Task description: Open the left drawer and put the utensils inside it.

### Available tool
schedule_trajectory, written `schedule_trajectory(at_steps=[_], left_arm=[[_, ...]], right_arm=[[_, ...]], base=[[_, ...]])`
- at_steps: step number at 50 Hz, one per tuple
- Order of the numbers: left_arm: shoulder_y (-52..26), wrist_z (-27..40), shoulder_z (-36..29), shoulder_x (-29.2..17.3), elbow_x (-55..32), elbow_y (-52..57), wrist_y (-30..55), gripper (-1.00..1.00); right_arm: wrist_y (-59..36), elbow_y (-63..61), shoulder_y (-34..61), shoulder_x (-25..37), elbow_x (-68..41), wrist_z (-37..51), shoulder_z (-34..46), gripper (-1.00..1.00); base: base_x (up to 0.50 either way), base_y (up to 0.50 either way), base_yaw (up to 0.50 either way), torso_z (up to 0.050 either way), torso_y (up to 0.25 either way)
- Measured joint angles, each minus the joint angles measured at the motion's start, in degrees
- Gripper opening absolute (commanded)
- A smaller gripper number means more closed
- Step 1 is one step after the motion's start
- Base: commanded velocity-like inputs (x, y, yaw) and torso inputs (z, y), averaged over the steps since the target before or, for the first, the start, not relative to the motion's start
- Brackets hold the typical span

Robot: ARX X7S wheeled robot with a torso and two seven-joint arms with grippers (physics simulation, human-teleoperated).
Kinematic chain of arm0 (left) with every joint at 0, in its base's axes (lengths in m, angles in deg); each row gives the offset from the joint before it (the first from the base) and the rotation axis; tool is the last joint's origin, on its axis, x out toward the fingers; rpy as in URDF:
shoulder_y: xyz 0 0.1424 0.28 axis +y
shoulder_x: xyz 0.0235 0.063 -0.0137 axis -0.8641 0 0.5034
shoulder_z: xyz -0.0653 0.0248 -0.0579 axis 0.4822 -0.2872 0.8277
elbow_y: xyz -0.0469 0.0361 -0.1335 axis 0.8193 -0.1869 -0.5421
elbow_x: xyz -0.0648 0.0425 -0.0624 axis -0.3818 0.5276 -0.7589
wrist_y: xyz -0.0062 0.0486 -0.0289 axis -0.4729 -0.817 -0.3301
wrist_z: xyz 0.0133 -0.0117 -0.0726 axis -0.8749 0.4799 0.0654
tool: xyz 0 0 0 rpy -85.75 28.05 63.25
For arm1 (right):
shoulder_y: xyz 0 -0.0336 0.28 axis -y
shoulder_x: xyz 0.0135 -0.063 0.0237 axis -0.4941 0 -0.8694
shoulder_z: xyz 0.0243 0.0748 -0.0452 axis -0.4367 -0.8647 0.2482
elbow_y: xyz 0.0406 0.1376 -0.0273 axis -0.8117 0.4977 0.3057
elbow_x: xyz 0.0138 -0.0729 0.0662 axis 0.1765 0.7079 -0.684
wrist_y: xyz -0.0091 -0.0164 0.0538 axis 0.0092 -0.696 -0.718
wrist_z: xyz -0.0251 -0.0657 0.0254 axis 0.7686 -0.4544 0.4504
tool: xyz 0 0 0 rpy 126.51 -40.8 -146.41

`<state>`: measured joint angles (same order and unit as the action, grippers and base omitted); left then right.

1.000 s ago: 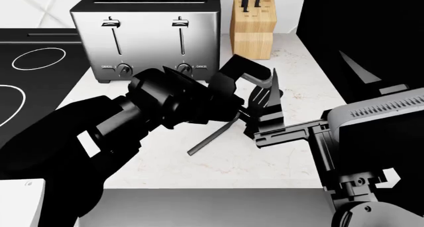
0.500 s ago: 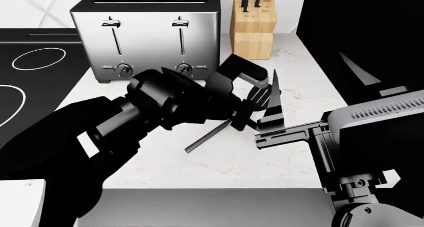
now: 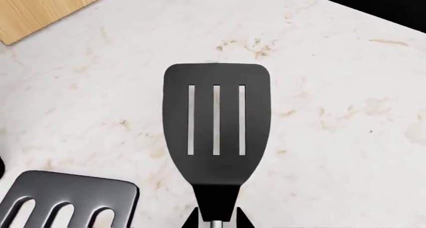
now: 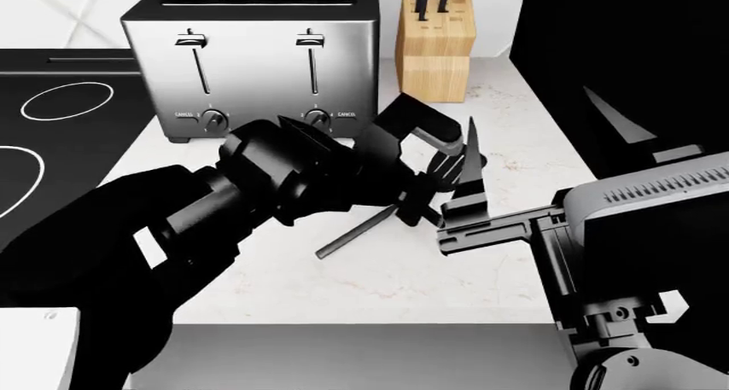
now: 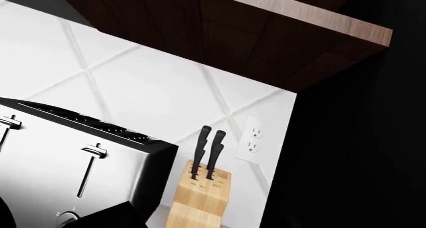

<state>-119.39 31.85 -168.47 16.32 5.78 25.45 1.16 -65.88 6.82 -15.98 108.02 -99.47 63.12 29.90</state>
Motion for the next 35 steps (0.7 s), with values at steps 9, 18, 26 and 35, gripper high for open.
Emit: schedule_trajectory(at_steps=[9,18,26,35], left_arm=[[-1.4,-0.4,-0.3,-0.1,-2.5,0.2,0.3,-1.0],[-2.9,2.2,1.4,-1.9,-5.6,3.5,1.7,-1.0],[-4.1,5.7,2.5,-4.4,-7.9,8.5,3.8,-1.0],[-5.6,9.8,3.2,-7.8,-10.4,15.8,7.1,-1.0]], right_arm=[[-0.3,-0.2,0.5,-0.2,-0.1,0.1,0.1,1.0],[-0.6,-0.4,0.9,-0.4,-0.3,0.2,0.2,1.0],[-1.1,-0.7,1.5,-0.4,-0.8,0.4,0.2,1.0],[-1.8,-1.2,2.5,-0.6,-1.6,0.7,0.1,1.0]], base=[[0.0,0.0,0.0,0.0,0.0],[0.0,0.0,0.0,0.0,0.0],[0.0,0.0,0.0,0.0,0.0],[0.0,0.0,0.0,0.0,0.001]])
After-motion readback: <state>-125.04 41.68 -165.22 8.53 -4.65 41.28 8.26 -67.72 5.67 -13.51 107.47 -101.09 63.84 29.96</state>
